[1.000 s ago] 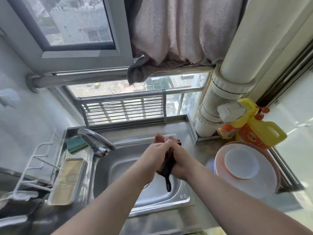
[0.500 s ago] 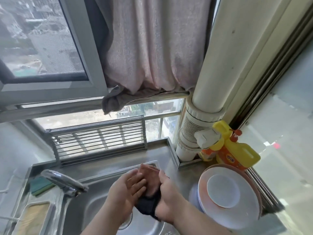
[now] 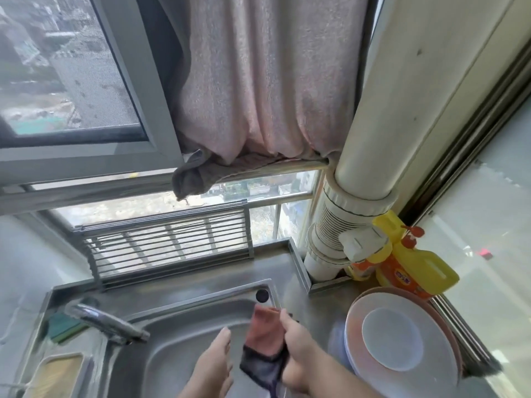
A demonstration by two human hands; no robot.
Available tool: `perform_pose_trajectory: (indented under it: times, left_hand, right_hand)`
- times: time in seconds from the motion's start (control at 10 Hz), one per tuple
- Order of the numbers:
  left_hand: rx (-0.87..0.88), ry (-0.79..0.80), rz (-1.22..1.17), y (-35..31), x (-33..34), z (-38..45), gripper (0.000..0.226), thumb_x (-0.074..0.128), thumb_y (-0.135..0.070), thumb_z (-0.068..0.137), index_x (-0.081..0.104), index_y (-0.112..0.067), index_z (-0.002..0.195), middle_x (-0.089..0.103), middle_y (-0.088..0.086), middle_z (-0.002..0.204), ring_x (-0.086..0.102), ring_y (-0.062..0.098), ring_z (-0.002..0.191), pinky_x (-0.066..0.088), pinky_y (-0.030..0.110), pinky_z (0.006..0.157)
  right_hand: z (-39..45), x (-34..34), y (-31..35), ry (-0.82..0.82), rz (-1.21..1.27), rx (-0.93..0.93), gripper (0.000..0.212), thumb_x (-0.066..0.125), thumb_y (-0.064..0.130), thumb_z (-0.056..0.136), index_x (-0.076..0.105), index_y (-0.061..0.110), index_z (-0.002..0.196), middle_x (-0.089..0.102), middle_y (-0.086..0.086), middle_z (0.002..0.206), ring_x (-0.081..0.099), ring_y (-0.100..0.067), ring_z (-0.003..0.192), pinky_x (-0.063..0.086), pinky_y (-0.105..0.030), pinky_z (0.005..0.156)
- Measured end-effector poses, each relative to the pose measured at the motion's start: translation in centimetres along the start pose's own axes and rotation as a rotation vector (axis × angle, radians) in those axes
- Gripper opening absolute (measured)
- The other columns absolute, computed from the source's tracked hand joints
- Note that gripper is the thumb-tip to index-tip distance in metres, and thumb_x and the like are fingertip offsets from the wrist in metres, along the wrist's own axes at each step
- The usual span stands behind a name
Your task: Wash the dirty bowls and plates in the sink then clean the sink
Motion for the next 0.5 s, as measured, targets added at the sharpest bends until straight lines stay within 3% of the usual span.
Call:
perform_pose_trajectory:
  times: [0.1, 0.2, 0.3, 0.4, 0.5]
  left_hand:
    - [-0.027, 0.018, -0.029, 1.2, -2.7, 0.2, 0.036, 0.054, -0.036, 0.108, 0.066, -0.014, 0.135, 0.046, 0.011, 0.161, 0.041, 0.036, 0.149, 0.036, 0.050, 0.112]
    - [0.043, 0.045, -0.033, 1.5, -5.8, 1.4, 0.027, 0.052, -0.016, 0.109, 0.068, 0.006, 0.114, 0.061, 0.029, 0.133, 0.048, 0.040, 0.140, 0.043, 0.054, 0.104]
    - [0.038, -0.058, 0.067, 1.8, -9.0, 1.1, 0.031, 0.038, -0.008, 0.112, 0.062, 0.010, 0.103, 0.067, 0.025, 0.101, 0.054, 0.041, 0.118, 0.028, 0.051, 0.122]
    - [0.059, -0.216, -0.024, 3.2, -12.3, 3.0, 0.052, 0.025, -0.019, 0.115, 0.062, 0.018, 0.110, 0.070, 0.035, 0.107, 0.063, 0.037, 0.100, 0.042, 0.047, 0.115]
    - [0.049, -0.072, -0.085, 4.2, -11.0, 3.5, 0.041, 0.033, -0.016, 0.114, 0.057, 0.012, 0.130, 0.071, 0.018, 0.104, 0.059, 0.036, 0.107, 0.048, 0.034, 0.109]
  right_hand:
    - [1.2, -2.1, 5.0, -0.119, -0.069, -0.038, 0.040, 0.068, 0.046, 0.098, 0.078, 0.013, 0.119, 0.077, -0.007, 0.116, 0.071, -0.027, 0.116, 0.047, -0.042, 0.114]
    - [3.5, 0.3, 12.2, -0.070, -0.367, -0.233, 0.030, 0.050, 0.020, 0.108, 0.080, 0.023, 0.113, 0.074, 0.005, 0.125, 0.066, -0.012, 0.120, 0.049, -0.032, 0.109]
    - [3.8, 4.7, 17.9, 0.027, -0.890, -0.579, 0.040, 0.049, 0.022, 0.106, 0.067, 0.046, 0.132, 0.068, 0.024, 0.131, 0.061, 0.007, 0.117, 0.046, -0.026, 0.104]
    - [6.8, 5.9, 17.4, -0.007, -1.803, -0.645, 0.080, 0.059, 0.051, 0.095, 0.017, 0.049, 0.163, 0.021, 0.018, 0.170, 0.024, -0.015, 0.156, 0.027, -0.043, 0.124]
    - [8.4, 5.3, 14.0, -0.025, -2.040, -0.613, 0.098, 0.062, 0.050, 0.089, 0.002, 0.035, 0.166, -0.007, 0.008, 0.173, -0.005, -0.028, 0.161, 0.012, -0.052, 0.129]
Point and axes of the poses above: each hand's wrist, its own z-axis towards the middle knuckle, its own x-axis out of the palm, y = z × x, the point moved 9 cm from there along z, towards the middle knuckle
